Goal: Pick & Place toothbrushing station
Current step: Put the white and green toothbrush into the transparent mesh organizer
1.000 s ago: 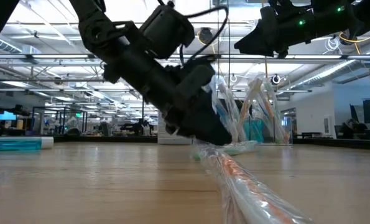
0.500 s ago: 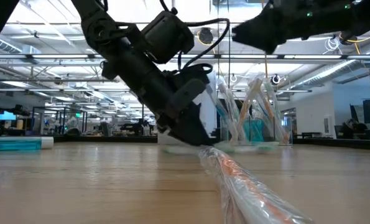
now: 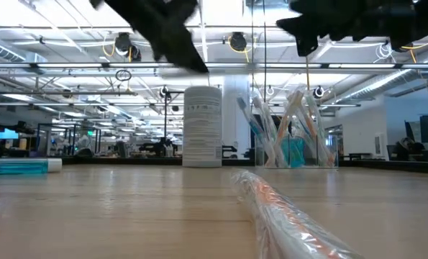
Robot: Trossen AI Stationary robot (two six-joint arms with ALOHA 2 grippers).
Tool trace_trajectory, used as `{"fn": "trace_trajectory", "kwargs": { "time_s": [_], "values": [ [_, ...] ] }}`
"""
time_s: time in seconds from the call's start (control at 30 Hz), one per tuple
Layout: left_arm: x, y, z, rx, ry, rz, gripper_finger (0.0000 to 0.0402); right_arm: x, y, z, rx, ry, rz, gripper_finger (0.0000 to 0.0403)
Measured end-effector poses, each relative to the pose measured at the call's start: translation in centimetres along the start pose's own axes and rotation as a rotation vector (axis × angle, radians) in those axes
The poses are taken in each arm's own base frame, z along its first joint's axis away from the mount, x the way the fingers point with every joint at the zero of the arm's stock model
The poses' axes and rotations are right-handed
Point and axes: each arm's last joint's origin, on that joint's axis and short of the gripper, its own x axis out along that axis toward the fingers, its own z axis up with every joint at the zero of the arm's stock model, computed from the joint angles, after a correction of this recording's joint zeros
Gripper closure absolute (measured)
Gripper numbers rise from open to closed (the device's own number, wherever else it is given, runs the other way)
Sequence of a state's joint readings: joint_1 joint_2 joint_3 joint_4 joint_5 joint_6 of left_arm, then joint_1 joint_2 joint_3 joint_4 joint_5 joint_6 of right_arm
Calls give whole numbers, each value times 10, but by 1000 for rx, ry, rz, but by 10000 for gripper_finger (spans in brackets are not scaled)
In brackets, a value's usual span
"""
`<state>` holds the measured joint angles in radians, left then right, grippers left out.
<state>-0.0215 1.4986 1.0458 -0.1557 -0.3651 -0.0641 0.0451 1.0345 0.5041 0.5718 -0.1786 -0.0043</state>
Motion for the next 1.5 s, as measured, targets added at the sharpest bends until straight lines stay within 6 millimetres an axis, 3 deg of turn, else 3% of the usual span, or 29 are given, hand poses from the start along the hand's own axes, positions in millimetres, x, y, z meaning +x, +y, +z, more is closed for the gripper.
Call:
{"fn": "trace_trajectory", "kwargs": {
  "time_s": [0.1,0.2,0.3,0.43,0.6,0.83,1.23,1.5],
  "values": [
    [-38,15,10,3,-126,42,385,1,7,0,-20,-3,56,222],
    [-55,19,3,-25,-337,-37,394,1,6,1,-60,-7,-47,222],
    [-53,13,-19,-8,-559,-215,387,8,-1,-1,-24,-47,-222,222],
    [-43,8,-43,-71,-737,-339,386,26,-4,-6,19,-176,-233,228],
    [-27,1,-54,-140,-709,-386,393,51,-7,-8,-29,-373,-221,251],
    [-17,-3,-48,-140,-705,-386,394,88,-15,0,-105,-369,-245,259],
    [-18,-3,-48,-114,-706,-377,393,90,-20,4,-76,-350,-257,299],
    [-18,-4,-48,-96,-710,-372,385,90,-20,3,-78,-347,-255,257]
  ]
}}
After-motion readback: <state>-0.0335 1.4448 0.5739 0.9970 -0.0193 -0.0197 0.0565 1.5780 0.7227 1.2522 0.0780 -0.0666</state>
